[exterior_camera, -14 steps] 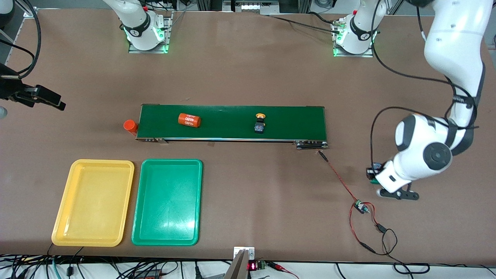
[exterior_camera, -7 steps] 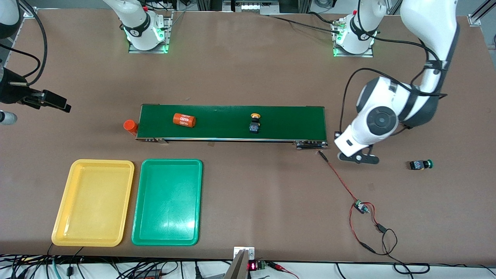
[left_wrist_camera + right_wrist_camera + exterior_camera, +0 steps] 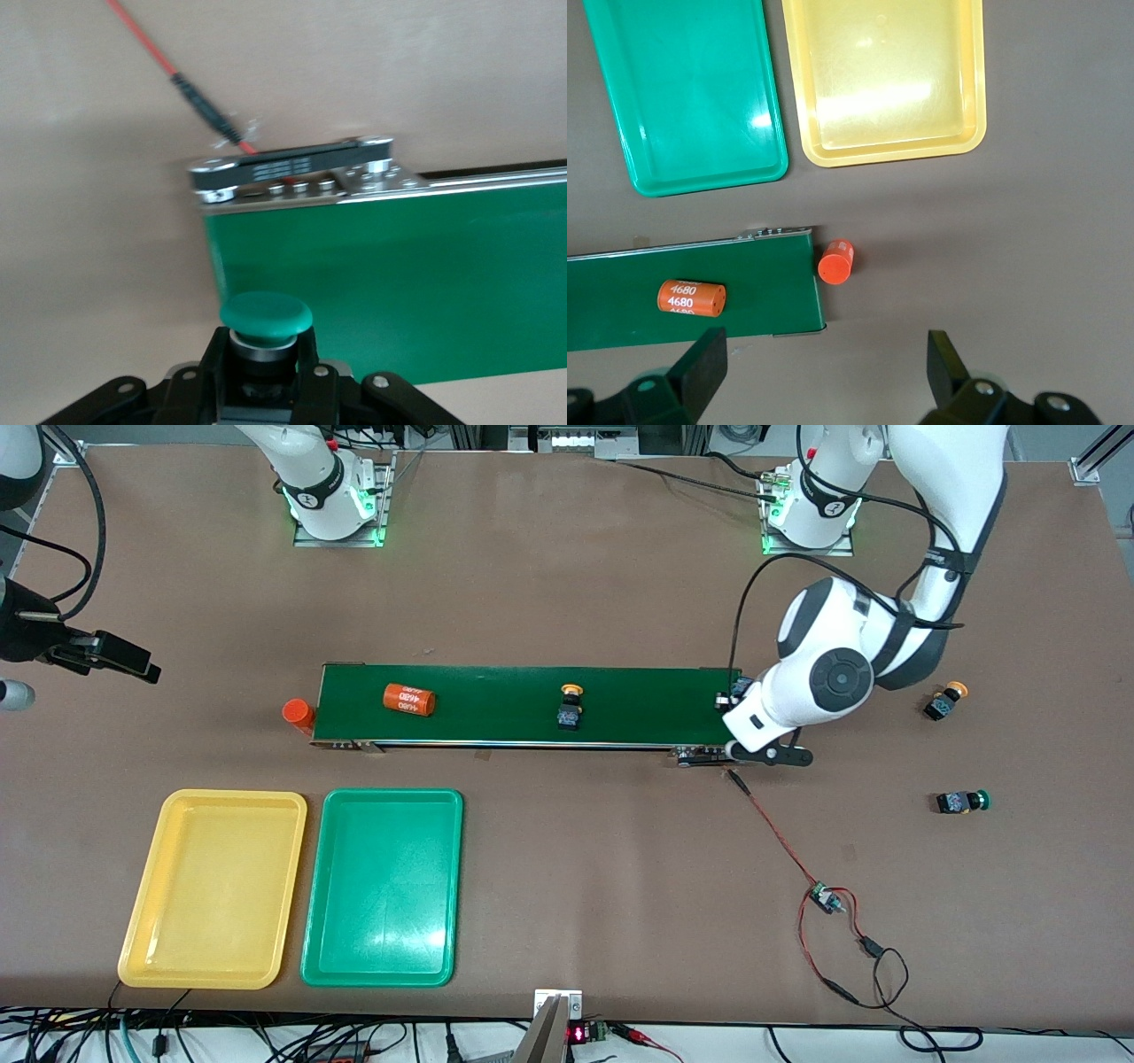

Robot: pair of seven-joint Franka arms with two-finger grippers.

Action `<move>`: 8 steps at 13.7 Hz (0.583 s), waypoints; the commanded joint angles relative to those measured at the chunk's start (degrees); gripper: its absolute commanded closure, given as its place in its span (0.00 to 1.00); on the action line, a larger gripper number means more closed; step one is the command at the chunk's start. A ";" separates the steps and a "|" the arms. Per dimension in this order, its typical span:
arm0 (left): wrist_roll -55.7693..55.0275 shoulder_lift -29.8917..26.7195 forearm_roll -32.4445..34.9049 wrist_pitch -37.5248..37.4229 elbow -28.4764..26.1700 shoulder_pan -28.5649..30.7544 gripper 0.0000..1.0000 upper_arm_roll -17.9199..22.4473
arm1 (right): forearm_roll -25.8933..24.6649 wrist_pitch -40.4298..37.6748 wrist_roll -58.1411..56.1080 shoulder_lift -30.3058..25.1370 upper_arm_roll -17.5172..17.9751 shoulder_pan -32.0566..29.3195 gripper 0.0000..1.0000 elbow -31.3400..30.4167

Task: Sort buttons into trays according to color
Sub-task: 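Carry the green button onto the belt while the right gripper reaches in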

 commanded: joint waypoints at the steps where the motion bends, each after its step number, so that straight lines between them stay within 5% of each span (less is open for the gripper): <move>1: -0.66 -1.80 -1.40 7.07 -5.38 -2.06 1.00 0.19 | -0.77 -1.31 1.05 -1.18 0.19 -0.02 0.00 0.40; 8: -3.56 -1.18 -1.67 15.61 -8.82 -5.49 1.00 0.19 | -3.76 -2.63 -1.50 -1.19 0.28 1.38 0.00 0.40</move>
